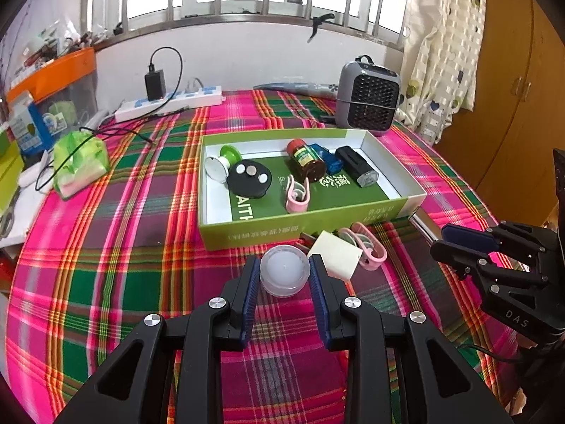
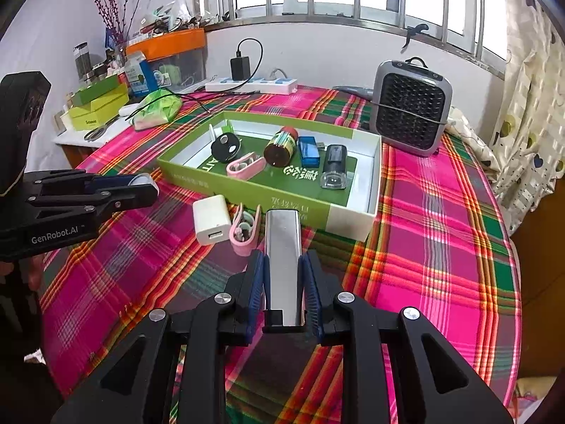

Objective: Organize rigid objects

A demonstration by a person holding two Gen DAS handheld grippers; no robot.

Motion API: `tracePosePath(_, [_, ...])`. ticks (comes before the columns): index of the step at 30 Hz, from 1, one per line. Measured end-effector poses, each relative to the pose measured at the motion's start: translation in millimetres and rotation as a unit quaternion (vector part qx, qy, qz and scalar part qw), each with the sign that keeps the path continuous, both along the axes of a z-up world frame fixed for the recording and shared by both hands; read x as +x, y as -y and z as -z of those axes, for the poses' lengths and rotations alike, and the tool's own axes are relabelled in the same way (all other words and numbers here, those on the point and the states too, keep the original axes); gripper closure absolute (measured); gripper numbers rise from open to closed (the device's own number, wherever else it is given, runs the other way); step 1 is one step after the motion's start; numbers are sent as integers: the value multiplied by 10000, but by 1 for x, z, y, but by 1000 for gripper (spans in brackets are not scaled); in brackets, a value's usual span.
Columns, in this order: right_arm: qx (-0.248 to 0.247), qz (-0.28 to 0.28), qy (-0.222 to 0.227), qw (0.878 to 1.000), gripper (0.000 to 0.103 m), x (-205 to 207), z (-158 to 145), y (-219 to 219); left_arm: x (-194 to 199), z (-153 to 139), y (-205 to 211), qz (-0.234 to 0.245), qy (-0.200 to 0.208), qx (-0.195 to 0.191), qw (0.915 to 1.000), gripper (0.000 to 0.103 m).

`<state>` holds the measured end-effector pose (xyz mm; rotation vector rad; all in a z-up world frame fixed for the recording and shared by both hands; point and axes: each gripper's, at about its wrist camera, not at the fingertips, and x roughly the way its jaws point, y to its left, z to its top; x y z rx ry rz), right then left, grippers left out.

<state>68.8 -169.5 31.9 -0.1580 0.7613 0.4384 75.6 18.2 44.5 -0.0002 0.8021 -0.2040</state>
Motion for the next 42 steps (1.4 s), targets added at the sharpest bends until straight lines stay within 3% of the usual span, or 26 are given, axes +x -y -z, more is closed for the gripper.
tracePosePath(27, [-25, 263, 214, 9994, 79, 34, -19, 2, 38, -10, -10, -154, 15, -76, 9999, 76])
tracePosePath(42, [-7, 147, -181, 9997, 79, 84, -11, -11, 74, -1, -10, -169, -116, -58, 9998, 76])
